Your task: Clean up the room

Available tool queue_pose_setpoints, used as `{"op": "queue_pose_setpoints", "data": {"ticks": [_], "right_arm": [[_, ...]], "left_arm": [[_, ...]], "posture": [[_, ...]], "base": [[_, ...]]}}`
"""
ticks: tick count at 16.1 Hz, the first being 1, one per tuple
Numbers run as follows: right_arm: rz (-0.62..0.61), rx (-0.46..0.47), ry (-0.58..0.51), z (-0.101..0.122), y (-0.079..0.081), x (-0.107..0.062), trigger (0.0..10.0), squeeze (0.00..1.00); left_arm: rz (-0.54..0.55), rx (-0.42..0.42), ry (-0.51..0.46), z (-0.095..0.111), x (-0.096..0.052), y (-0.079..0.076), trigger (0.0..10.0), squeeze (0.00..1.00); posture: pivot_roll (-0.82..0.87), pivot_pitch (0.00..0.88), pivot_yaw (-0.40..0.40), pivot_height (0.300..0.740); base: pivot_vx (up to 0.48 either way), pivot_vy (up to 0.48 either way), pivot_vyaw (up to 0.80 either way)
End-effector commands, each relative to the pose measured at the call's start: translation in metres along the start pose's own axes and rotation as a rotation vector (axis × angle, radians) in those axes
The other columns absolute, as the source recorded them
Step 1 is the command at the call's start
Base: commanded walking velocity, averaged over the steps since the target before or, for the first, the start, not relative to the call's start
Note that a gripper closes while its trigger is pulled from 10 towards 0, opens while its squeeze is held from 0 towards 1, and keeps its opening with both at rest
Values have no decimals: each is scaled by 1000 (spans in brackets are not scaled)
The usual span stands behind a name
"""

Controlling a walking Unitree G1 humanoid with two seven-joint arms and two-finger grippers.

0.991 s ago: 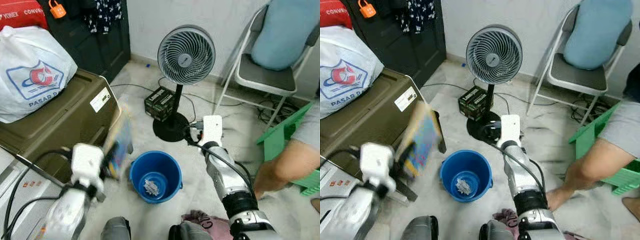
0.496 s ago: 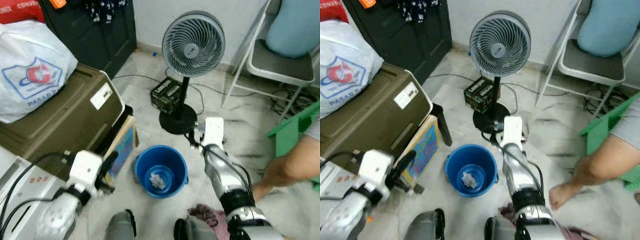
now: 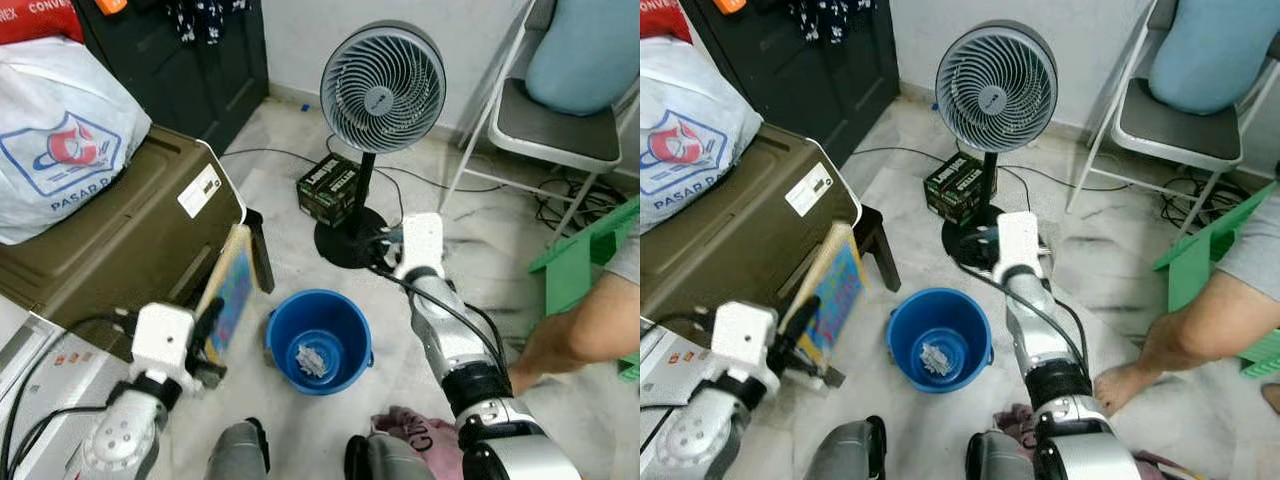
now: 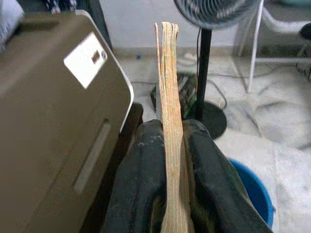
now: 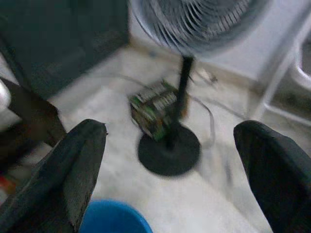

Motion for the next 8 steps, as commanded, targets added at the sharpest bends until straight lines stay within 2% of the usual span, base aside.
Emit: {"op": "queue_pose_setpoints", "data": {"ticks": [1,2,4,8], "right_arm": [[43,-11,-57,12,8,0,10000,0],[64,-36,-93,19,12,0,10000,0],[78,5,-106,20,14,-2,10000,0],[114,25,-118,18,17,-7,10000,0]], "left_arm": [[3,6,-35,10,0,-2,10000,0],[0,7,-42,13,1,-4,10000,0],[-6,3,-57,19,2,-9,10000,0],[11,10,-83,29,5,-6,10000,0]], "posture": [[120,158,-24,740],[117,156,-24,740],[111,154,-22,740],[106,156,-26,740]], "base": [[0,0,800],[0,0,800],[0,0,800],[0,0,800]]}}
Point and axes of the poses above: a point about 5 cm out from each wrist's last joint towards the gripper, its own x axis pointing out of the wrist towards the gripper, its own z axis along the axis of the wrist's last joint, y = z × x, the point moved 5 cm from there along x, pointing out of the wrist towards the gripper, and after that the axes turned 6 degrees about -x, right-handed, at the moved point
